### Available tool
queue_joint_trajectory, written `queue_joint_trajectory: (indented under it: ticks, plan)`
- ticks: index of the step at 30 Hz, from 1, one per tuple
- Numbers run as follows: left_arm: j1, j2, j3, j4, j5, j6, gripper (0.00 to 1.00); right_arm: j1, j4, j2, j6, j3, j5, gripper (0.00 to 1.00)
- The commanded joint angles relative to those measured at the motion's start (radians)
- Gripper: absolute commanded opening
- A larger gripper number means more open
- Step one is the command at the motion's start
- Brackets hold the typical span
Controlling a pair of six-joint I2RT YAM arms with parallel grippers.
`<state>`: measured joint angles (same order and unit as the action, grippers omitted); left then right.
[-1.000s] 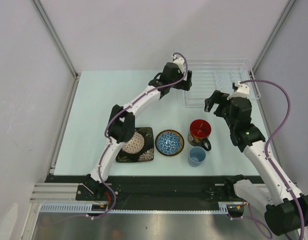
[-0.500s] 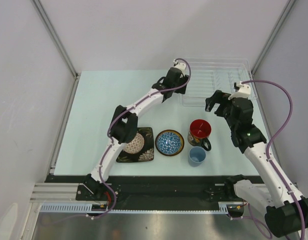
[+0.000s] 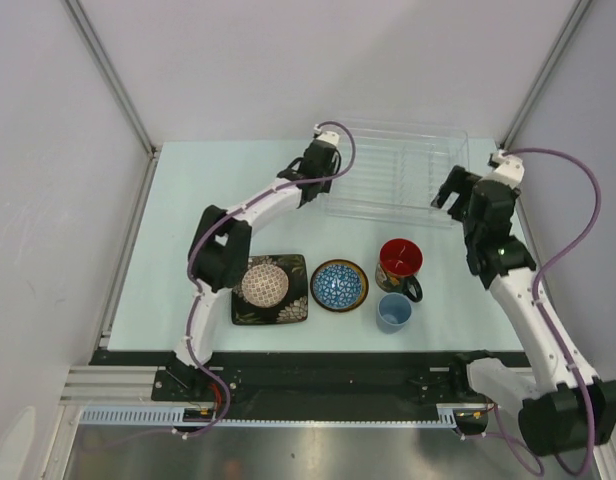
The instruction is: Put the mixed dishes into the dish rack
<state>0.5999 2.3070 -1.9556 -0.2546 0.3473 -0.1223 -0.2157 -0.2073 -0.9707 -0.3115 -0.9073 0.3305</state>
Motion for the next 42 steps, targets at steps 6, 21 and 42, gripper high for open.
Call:
queue_joint_trajectory:
  ticks: [6,21,42]
  plan:
    - [-0.169,-0.317,0.354,0.000,0.048,0.029,0.41,0.185,-0.159,-0.377,-0.162,-0.286,0.105,1.00]
    - [-0.218,-0.576,0.667,0.052,0.048,0.015,0.39,0.099,-0.311,-0.951,-0.163,-0.726,-0.073,1.00]
    - [-0.264,-0.698,0.897,0.104,0.018,0.067,0.35,0.059,-0.529,-1.350,-0.110,-1.247,-0.188,1.00]
